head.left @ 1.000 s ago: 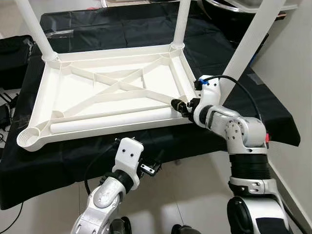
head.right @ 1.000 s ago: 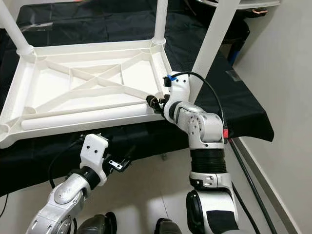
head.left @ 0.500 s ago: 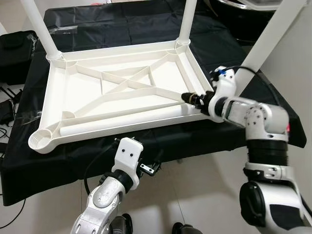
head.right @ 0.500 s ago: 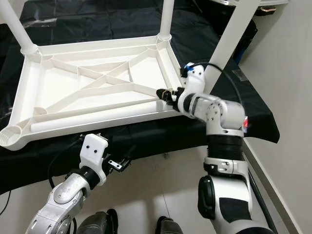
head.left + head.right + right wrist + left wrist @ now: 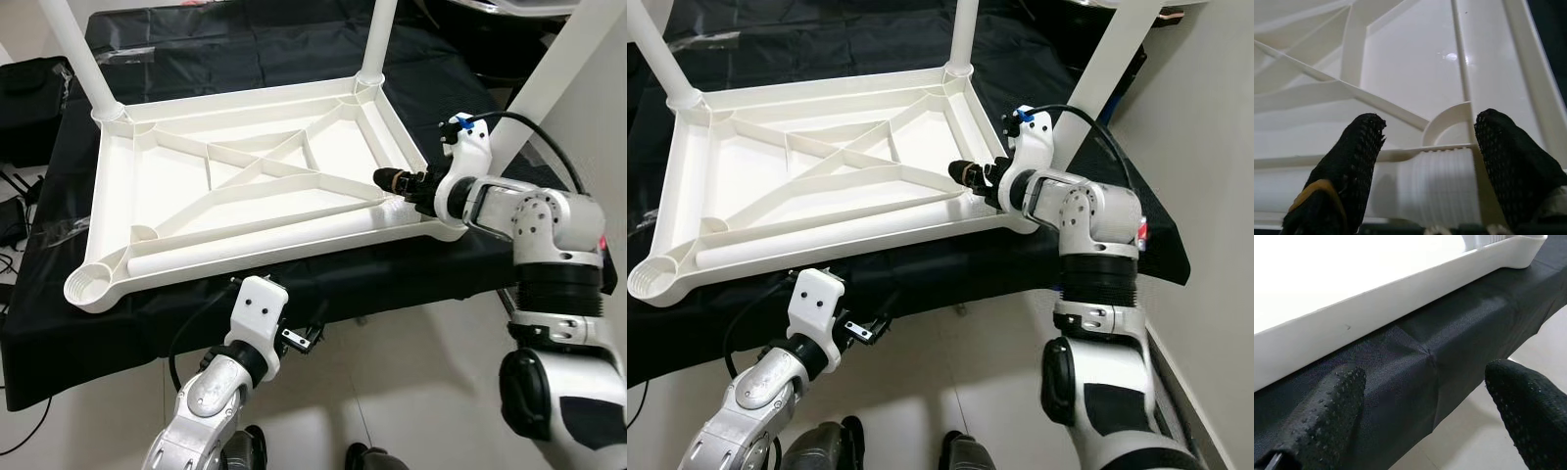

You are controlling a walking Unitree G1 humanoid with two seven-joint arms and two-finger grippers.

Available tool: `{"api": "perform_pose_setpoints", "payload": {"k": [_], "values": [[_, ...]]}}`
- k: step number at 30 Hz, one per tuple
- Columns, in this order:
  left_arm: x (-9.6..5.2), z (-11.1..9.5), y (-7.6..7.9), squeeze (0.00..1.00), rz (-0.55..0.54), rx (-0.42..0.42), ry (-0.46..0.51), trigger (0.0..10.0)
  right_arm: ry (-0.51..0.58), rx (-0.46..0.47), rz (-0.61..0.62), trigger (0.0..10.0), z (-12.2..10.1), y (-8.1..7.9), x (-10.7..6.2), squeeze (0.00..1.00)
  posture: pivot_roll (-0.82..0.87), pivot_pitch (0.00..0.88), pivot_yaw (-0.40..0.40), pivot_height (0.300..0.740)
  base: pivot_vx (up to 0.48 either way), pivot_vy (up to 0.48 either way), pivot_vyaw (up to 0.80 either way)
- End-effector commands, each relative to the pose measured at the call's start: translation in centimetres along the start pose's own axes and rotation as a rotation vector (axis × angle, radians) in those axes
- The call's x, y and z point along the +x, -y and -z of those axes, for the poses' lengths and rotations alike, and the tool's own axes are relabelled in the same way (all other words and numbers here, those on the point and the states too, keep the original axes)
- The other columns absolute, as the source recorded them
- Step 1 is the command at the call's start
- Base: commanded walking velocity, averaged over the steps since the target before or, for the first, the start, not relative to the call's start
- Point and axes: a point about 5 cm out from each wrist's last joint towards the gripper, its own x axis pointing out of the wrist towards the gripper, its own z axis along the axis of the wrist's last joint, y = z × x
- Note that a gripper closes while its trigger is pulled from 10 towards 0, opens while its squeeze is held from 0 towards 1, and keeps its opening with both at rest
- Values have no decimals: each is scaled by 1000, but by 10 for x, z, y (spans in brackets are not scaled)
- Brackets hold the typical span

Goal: Building children table

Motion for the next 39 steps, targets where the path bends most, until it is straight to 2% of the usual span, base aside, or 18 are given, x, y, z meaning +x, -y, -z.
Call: {"api": "perform_pose_setpoints", "payload": {"k": [1, 3, 6, 9, 13, 15, 22, 27, 28, 29, 32, 39], "values": [[-3, 3, 0, 0, -3, 16, -21, 10000, 23, -49, 33, 10000, -3, 3, -4, 0, 99, 242, -61, 740, 0, 0, 0], [-3, 3, 0, 0, -3, 16, -21, 10000, 24, -105, 17, 10000, -4, -3, -8, 0, 100, 237, -62, 740, 0, 0, 0], [-3, 3, 0, 0, -5, 15, -21, 10000, 20, -121, -17, 10000, -1, -11, -16, 0, 99, 235, -62, 740, 0, 0, 0], [-3, 3, 0, 0, -5, 15, -21, 10000, -12, -109, -50, 10000, 11, -16, -25, 0, 91, 234, -62, 740, 0, 0, 0], [-3, 3, 0, 0, -4, 14, -20, 10000, -33, -89, -65, 10000, 17, -17, -29, 0, 91, 234, -62, 740, 0, 0, 0], [-2, 3, 1, 0, -3, 15, -19, 10000, -56, -78, -75, 10000, 28, -17, -31, 0, 83, 232, -59, 740, 0, 0, 0], [0, 2, 1, 0, -4, 18, -15, 10000, -54, -47, -46, 10000, 40, -15, -28, 0, 88, 231, -59, 740, 0, 0, 0], [0, 2, 1, 0, -6, 19, -14, 10000, -19, -26, -46, 10000, 39, -15, -25, 0, 86, 236, -56, 740, 0, 0, 0], [0, 2, 1, 0, -6, 18, -14, 10000, -2, -17, -50, 10000, 38, -16, -24, 0, 86, 236, -56, 740, 0, 0, 0], [0, 1, 1, 0, -6, 17, -13, 10000, 60, 24, -89, 10000, 34, -20, -22, 0, 92, 239, -57, 740, 0, 0, 0], [0, 1, 1, 0, -7, 17, -12, 10000, 91, 39, -109, 10000, 32, -20, -21, 0, 96, 241, -61, 740, 0, 0, 0], [-1, 0, 2, 0, -8, 17, -10, 10000, 98, 37, -112, 10000, 31, -16, -19, 0, 98, 243, -60, 740, 0, 0, 0]]}}
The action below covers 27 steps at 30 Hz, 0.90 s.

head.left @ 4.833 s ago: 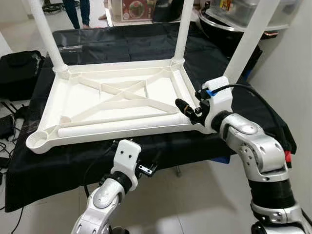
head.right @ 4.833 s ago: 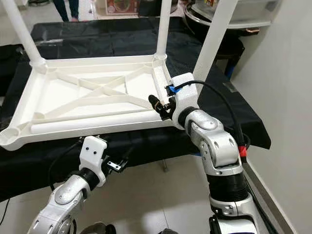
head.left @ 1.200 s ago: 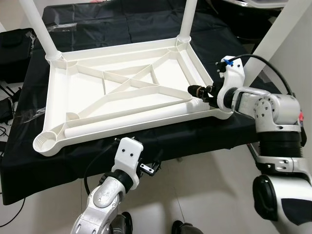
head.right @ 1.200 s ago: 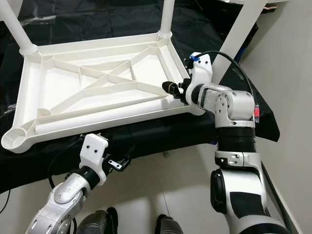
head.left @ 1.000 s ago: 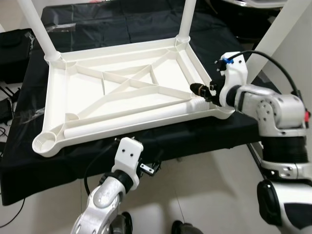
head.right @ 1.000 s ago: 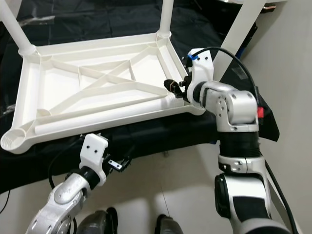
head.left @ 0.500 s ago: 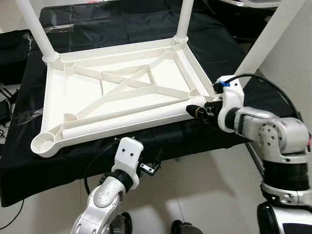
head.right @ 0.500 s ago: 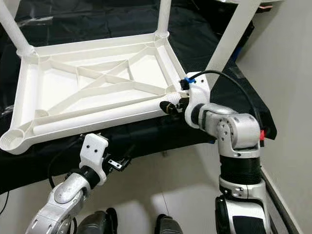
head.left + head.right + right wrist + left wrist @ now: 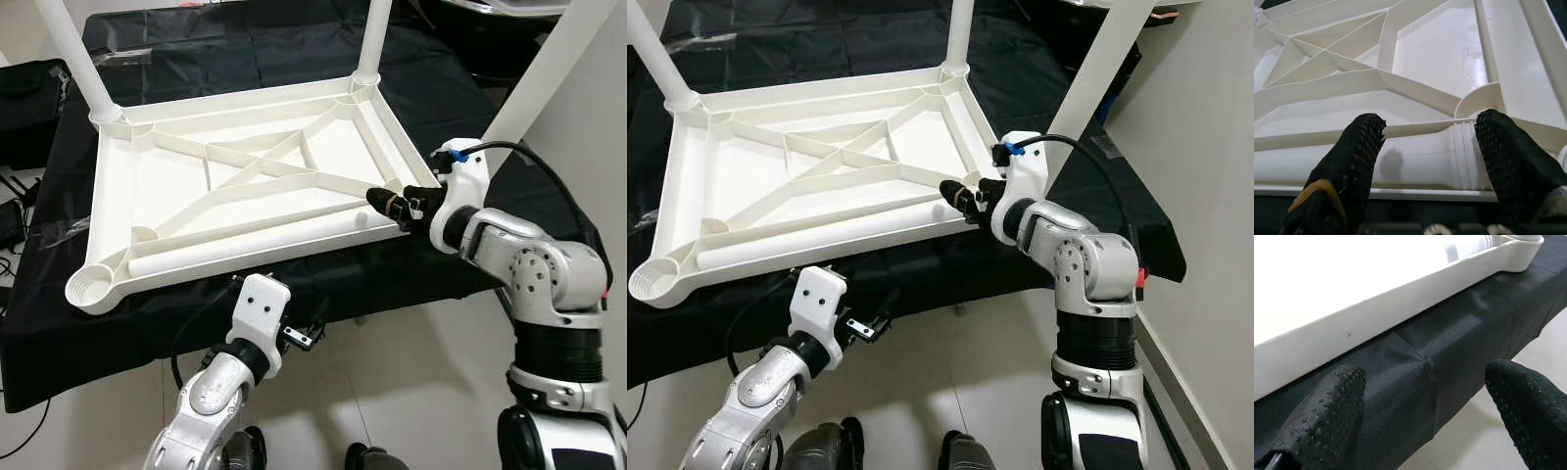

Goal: Building children table

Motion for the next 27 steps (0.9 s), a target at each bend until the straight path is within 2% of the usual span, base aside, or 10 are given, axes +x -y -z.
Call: {"api": "perform_pose_setpoints", "payload": {"k": [1, 4, 5, 7, 8, 12, 21, 27], "values": [[-3, 3, 2, 0, 0, 9, -18, 10000, -3, 3, 0, 10000, 1, 2, 0, 0, 98, 243, -60, 740, 0, 0, 0], [-3, 2, 2, 0, -1, 9, -19, 10000, -10, 3, 19, 10000, 2, 8, 1, 0, 99, 246, -60, 740, 0, 0, 0], [-3, 2, 1, 0, -2, 9, -19, 10000, -18, 4, 43, 10000, 2, 15, 1, 0, 102, 248, -62, 740, 0, 0, 0], [-3, 2, 1, 0, -2, 9, -19, 10000, -18, 4, 43, 10000, 2, 15, 1, 0, 102, 248, -62, 740, 0, 0, 0], [-4, 2, 1, 0, -2, 10, -20, 10000, -32, 6, 68, 10000, 3, 22, 2, 0, 102, 249, -61, 740, 0, 0, 0], [-5, 2, 1, 0, -2, 11, -20, 10000, -53, 36, 90, 10000, 9, 34, 2, 0, 105, 253, -60, 740, 0, 0, 0], [-5, 2, 0, 0, -5, 14, -20, 10000, -43, 142, 26, 10000, 11, 33, 5, 0, 107, 252, -63, 740, 0, 0, 0], [-6, 2, 1, 0, -6, 13, -20, 10000, -49, 166, 6, 10000, 12, 32, 6, 0, 106, 253, -63, 740, 0, 0, 0]]}}
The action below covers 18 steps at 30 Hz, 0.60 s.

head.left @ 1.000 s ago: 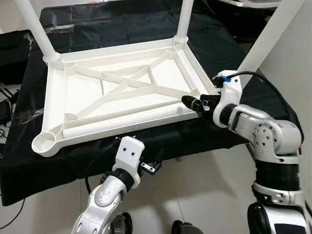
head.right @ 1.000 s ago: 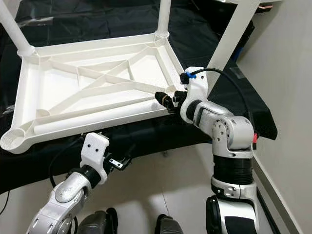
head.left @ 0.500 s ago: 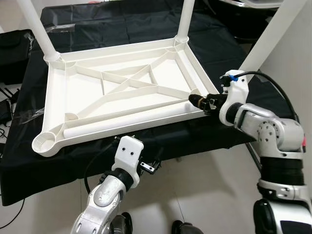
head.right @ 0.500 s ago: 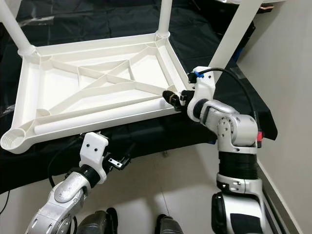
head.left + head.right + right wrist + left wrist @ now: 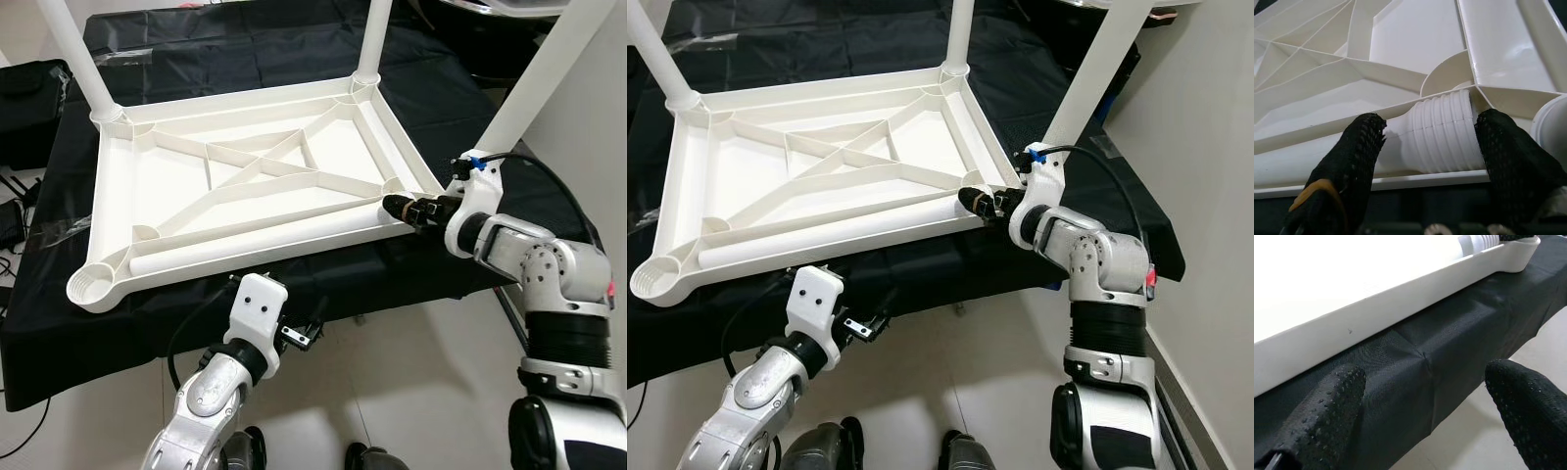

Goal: Building children table

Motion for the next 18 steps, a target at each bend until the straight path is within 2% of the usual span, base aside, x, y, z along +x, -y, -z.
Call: {"api": "perform_pose_setpoints", "payload": {"k": [1, 12, 18], "values": [[-3, 2, 1, 0, -2, 16, -19, 10000, -6, 17, 1, 10000, 0, 2, 0, 0, 106, 253, -63, 740, 0, 0, 0], [-2, 3, 0, 0, -6, 14, -23, 10000, -11, 35, -37, 10000, -2, 4, 2, 0, 104, 256, -61, 740, 0, 0, 0], [-2, 3, 0, 0, -8, 13, -25, 10000, 7, 46, -73, 10000, -11, 9, 4, 0, 105, 258, -63, 740, 0, 0, 0]]}}
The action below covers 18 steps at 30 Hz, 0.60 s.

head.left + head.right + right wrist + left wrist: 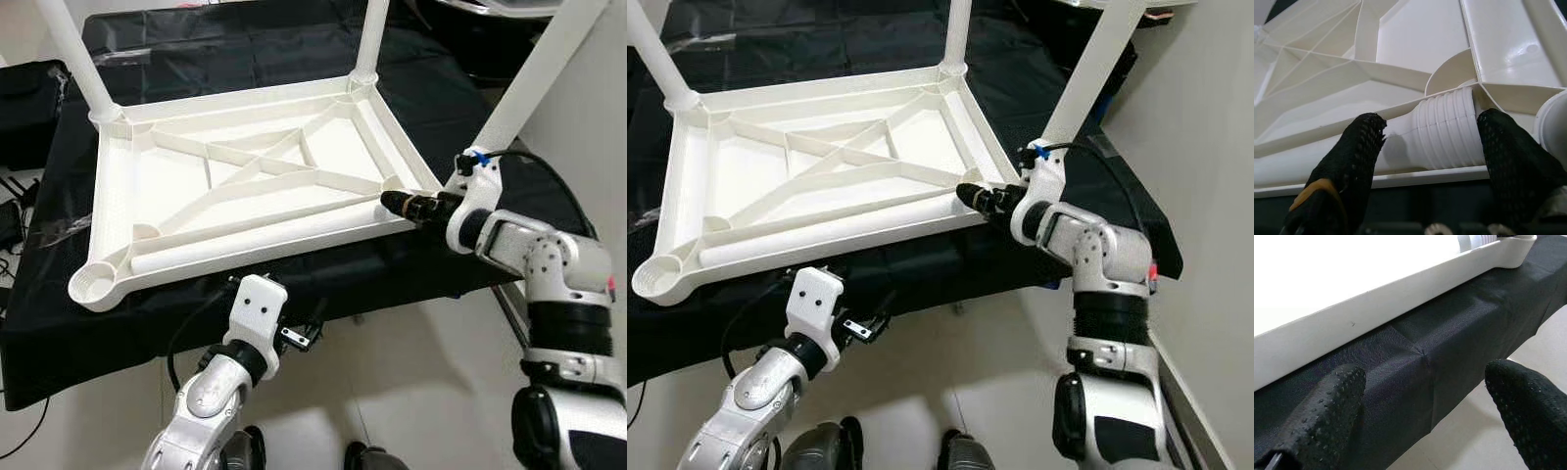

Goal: Building children table

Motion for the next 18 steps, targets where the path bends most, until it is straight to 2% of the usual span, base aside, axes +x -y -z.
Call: {"api": "perform_pose_setpoints", "payload": {"k": [1, 4, 8, 18], "values": [[-2, 3, 0, 0, -2, 13, -24, 10000, 14, 17, -19, 10000, -3, 2, -1, 0, 105, 258, -63, 740, 0, 0, 0], [-2, 3, 0, 0, -4, 13, -24, 10000, 32, 43, -66, 10000, -9, 0, -1, 0, 106, 258, -62, 740, 0, 0, 0], [-3, 3, 0, 0, -6, 14, -23, 10000, 10, 12, -126, 10000, -16, -3, -4, 0, 107, 261, -62, 740, 0, 0, 0], [-3, 2, 0, 0, -8, 15, -22, 10000, -3, 23, -189, 10000, -17, -6, -6, 0, 108, 265, -60, 740, 0, 0, 0]]}}
